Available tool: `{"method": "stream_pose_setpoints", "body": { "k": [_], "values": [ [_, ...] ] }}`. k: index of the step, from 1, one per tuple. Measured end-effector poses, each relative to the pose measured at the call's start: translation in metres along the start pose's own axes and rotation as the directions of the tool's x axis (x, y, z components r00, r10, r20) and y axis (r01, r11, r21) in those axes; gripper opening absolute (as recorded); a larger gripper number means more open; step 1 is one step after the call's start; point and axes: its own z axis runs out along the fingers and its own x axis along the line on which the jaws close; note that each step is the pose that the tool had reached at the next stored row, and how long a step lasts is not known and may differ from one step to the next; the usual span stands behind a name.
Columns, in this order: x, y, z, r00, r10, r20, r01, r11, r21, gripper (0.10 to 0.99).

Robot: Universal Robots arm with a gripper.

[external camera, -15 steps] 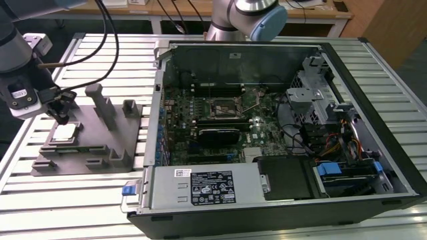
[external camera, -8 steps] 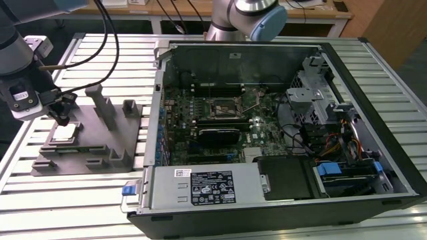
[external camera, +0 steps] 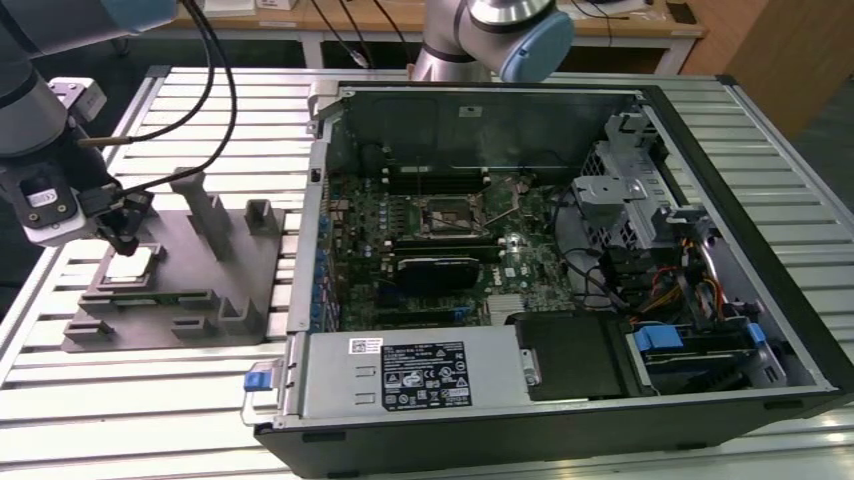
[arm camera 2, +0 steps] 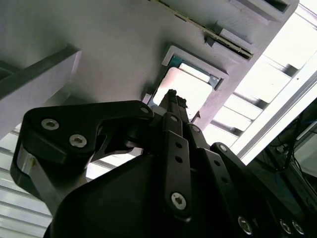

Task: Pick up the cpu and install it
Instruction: 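Pick up the cpu and move it towards the insertion slot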

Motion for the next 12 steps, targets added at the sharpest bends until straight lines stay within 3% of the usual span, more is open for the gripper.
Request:
{"method": "stream_pose_setpoints", "body": {
  "k": [12],
  "values": [
    [0.0035,-0.0008,0.0112,1.0,0.0,-0.0009,0.0,1.0,0.001,0.106]
  ]
}}
